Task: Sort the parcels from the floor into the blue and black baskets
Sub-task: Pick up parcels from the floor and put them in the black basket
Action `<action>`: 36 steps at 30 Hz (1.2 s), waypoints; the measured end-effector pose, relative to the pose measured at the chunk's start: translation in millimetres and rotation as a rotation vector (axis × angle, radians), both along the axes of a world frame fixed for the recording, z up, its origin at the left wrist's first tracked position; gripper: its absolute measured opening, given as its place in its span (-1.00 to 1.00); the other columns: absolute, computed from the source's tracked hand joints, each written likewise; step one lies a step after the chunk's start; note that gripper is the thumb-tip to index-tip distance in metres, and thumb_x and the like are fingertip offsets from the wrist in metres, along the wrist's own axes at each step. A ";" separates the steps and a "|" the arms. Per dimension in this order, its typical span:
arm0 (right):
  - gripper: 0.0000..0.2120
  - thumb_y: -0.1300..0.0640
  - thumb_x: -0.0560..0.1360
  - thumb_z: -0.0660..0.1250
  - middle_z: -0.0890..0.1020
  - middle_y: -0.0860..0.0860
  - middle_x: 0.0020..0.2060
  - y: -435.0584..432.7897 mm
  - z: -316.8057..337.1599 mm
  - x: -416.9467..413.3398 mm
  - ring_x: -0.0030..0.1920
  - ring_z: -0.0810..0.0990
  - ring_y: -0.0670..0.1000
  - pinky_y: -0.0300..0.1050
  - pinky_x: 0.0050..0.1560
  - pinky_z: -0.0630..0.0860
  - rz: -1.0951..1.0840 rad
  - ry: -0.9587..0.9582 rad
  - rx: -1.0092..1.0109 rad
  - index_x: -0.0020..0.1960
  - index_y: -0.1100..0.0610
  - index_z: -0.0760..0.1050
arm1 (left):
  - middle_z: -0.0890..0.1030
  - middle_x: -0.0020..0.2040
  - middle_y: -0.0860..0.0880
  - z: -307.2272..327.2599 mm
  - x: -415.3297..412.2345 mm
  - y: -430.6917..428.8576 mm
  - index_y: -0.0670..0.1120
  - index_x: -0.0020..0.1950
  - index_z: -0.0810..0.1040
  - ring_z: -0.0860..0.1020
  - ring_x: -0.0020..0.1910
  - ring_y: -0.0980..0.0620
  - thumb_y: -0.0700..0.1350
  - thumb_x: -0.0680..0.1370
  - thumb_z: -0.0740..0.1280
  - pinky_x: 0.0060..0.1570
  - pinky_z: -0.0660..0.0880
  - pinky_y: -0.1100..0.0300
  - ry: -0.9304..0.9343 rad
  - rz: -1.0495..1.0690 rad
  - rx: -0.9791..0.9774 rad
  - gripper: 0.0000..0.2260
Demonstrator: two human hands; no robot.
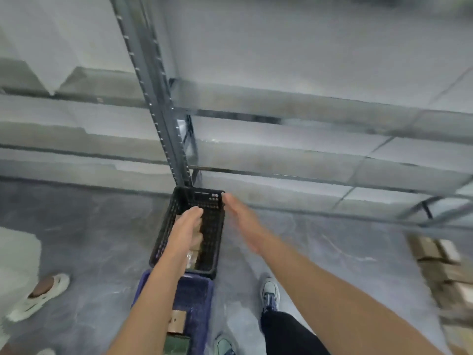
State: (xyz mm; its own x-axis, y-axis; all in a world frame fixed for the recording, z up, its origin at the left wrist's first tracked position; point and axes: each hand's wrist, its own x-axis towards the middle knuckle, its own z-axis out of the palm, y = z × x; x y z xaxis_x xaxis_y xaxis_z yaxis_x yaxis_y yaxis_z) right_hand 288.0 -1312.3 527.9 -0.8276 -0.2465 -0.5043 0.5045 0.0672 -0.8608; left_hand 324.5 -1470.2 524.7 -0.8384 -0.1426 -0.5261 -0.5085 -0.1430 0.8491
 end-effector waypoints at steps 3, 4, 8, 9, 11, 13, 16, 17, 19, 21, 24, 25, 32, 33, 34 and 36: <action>-0.53 -0.07 0.76 0.06 0.50 -0.05 0.46 54.7 25.5 18.7 0.48 0.43 -0.06 -0.30 0.38 0.40 -0.150 0.082 0.023 0.58 0.12 0.33 | 0.57 0.37 0.05 19.7 -8.7 45.4 0.02 0.45 0.52 0.48 0.40 0.05 0.06 0.71 0.26 0.29 0.44 -0.02 0.018 -0.132 -0.002 -0.67; -0.49 -0.10 0.75 0.08 0.42 0.02 0.55 73.7 28.9 23.9 0.54 0.37 -0.02 -0.18 0.50 0.35 -0.198 0.100 0.038 0.62 0.10 0.29 | 0.58 0.33 0.06 25.2 -10.5 61.7 0.03 0.40 0.54 0.51 0.36 0.08 0.05 0.71 0.26 0.26 0.46 -0.02 0.025 -0.177 0.000 -0.71; -0.45 -0.22 0.71 0.16 0.40 -0.03 0.55 148.1 40.5 47.9 0.50 0.41 -0.02 0.09 0.55 0.31 -0.416 0.093 0.022 0.62 0.01 0.29 | 0.61 0.22 0.06 43.0 -11.8 132.4 0.04 0.26 0.58 0.54 0.24 0.09 0.04 0.69 0.28 0.33 0.46 -0.07 0.058 -0.354 -0.016 -0.81; -0.44 -0.23 0.70 0.16 0.40 -0.03 0.55 166.8 43.4 55.5 0.49 0.42 -0.02 0.09 0.54 0.33 -0.467 0.097 0.022 0.62 0.00 0.29 | 0.60 0.23 0.07 45.8 -10.9 150.8 0.04 0.28 0.57 0.54 0.24 0.09 0.05 0.69 0.29 0.34 0.46 -0.07 0.067 -0.400 -0.022 -0.79; -0.44 -0.25 0.70 0.17 0.40 -0.05 0.55 206.3 46.3 72.2 0.49 0.42 -0.03 0.09 0.55 0.33 -0.558 0.118 0.008 0.62 -0.02 0.29 | 0.57 0.28 0.09 50.6 -8.9 188.1 0.06 0.31 0.55 0.54 0.26 0.10 0.06 0.69 0.30 0.34 0.48 -0.07 0.078 -0.495 -0.025 -0.77; -0.44 -0.25 0.69 0.18 0.41 -0.06 0.53 243.8 45.8 88.7 0.48 0.43 -0.03 0.08 0.54 0.35 -0.645 0.126 0.003 0.61 -0.03 0.29 | 0.57 0.30 0.10 52.6 -6.5 224.5 0.09 0.28 0.56 0.54 0.28 0.09 0.07 0.68 0.31 0.36 0.49 -0.10 0.088 -0.578 -0.035 -0.80; -0.43 -0.26 0.68 0.20 0.41 -0.06 0.53 298.1 44.3 117.1 0.46 0.44 -0.04 0.05 0.52 0.37 -0.750 0.136 -0.006 0.60 -0.02 0.29 | 0.58 0.28 0.10 51.9 2.0 282.5 0.09 0.25 0.57 0.56 0.27 0.10 0.07 0.68 0.31 0.31 0.51 -0.08 0.090 -0.686 -0.048 -0.82; -0.43 -0.26 0.68 0.20 0.42 -0.06 0.53 315.3 43.3 127.2 0.45 0.44 -0.04 0.04 0.51 0.38 -0.785 0.135 -0.006 0.60 -0.02 0.29 | 0.59 0.28 0.09 51.0 5.9 302.9 0.08 0.25 0.57 0.56 0.26 0.09 0.07 0.68 0.30 0.30 0.52 -0.07 0.089 -0.720 -0.053 -0.82; -0.41 -0.26 0.68 0.20 0.42 -0.05 0.53 347.6 40.0 148.4 0.46 0.43 -0.04 0.03 0.51 0.38 -0.849 0.130 -0.016 0.61 0.00 0.28 | 0.60 0.26 0.06 49.3 17.3 344.5 0.07 0.24 0.58 0.56 0.26 0.07 0.06 0.69 0.29 0.28 0.53 -0.08 0.084 -0.791 -0.064 -0.82; -0.37 -0.27 0.68 0.19 0.39 -0.03 0.55 378.8 36.3 171.8 0.50 0.41 -0.02 0.05 0.54 0.35 -0.903 0.119 -0.022 0.64 0.02 0.24 | 0.61 0.25 0.03 44.8 30.8 386.3 0.03 0.26 0.60 0.57 0.26 0.05 0.04 0.68 0.29 0.21 0.55 -0.04 0.082 -0.851 -0.076 -0.80; -0.37 -0.27 0.68 0.18 0.38 -0.02 0.56 425.2 29.9 208.9 0.52 0.39 0.01 0.11 0.57 0.32 -0.992 0.107 -0.037 0.64 0.04 0.26 | 0.62 0.25 0.02 36.1 54.4 448.1 0.02 0.29 0.60 0.58 0.26 0.05 0.07 0.67 0.32 0.14 0.55 -0.01 0.066 -0.947 -0.093 -0.75; -0.38 -0.27 0.68 0.19 0.38 -0.01 0.57 440.7 27.6 221.6 0.53 0.39 0.02 0.12 0.57 0.32 -1.028 0.098 -0.048 0.63 0.04 0.27 | 0.62 0.26 0.03 33.7 63.4 468.5 0.02 0.31 0.60 0.58 0.26 0.06 0.08 0.66 0.32 0.11 0.54 0.01 0.059 -0.985 -0.098 -0.73; -0.39 -0.28 0.67 0.20 0.40 -0.02 0.55 531.6 8.3 303.8 0.50 0.41 0.01 0.08 0.55 0.35 -1.233 0.049 -0.091 0.60 0.01 0.29 | 0.62 0.26 0.06 20.1 131.9 592.0 0.10 0.20 0.61 0.57 0.23 0.12 0.07 0.66 0.32 0.19 0.54 -0.03 0.025 -1.219 -0.097 -0.84; -0.42 -0.28 0.67 0.20 0.40 -0.02 0.54 540.9 6.0 313.0 0.49 0.42 0.00 0.08 0.54 0.35 -1.263 0.047 -0.096 0.58 -0.01 0.31 | 0.61 0.28 0.06 18.1 139.5 605.1 0.10 0.25 0.59 0.57 0.24 0.12 0.08 0.66 0.32 0.22 0.54 -0.05 0.027 -1.261 -0.100 -0.80; -0.45 -0.28 0.67 0.20 0.41 -0.02 0.53 549.8 3.2 321.4 0.48 0.43 0.00 0.08 0.54 0.36 -1.293 0.045 -0.105 0.56 -0.03 0.32 | 0.59 0.31 0.06 16.3 146.3 617.7 0.08 0.31 0.57 0.56 0.26 0.12 0.09 0.66 0.32 0.22 0.53 -0.04 0.025 -1.301 -0.104 -0.75; -0.45 -0.28 0.67 0.21 0.41 -0.02 0.54 565.4 -1.3 336.0 0.48 0.43 0.00 0.07 0.53 0.36 -1.343 0.033 -0.116 0.56 -0.03 0.33 | 0.58 0.32 0.06 11.7 156.1 640.6 0.05 0.38 0.54 0.55 0.29 0.11 0.10 0.66 0.31 0.23 0.53 -0.04 0.019 -1.367 -0.120 -0.69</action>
State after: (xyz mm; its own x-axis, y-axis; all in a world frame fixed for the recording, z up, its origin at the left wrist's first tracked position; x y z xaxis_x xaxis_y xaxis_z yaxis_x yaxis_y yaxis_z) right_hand 624.0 -746.9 526.6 -0.4718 0.7185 -0.5110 0.1012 -0.5316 -0.8409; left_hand 480.5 -829.6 536.4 -0.3538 0.7519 -0.5563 -0.1720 0.5324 0.8289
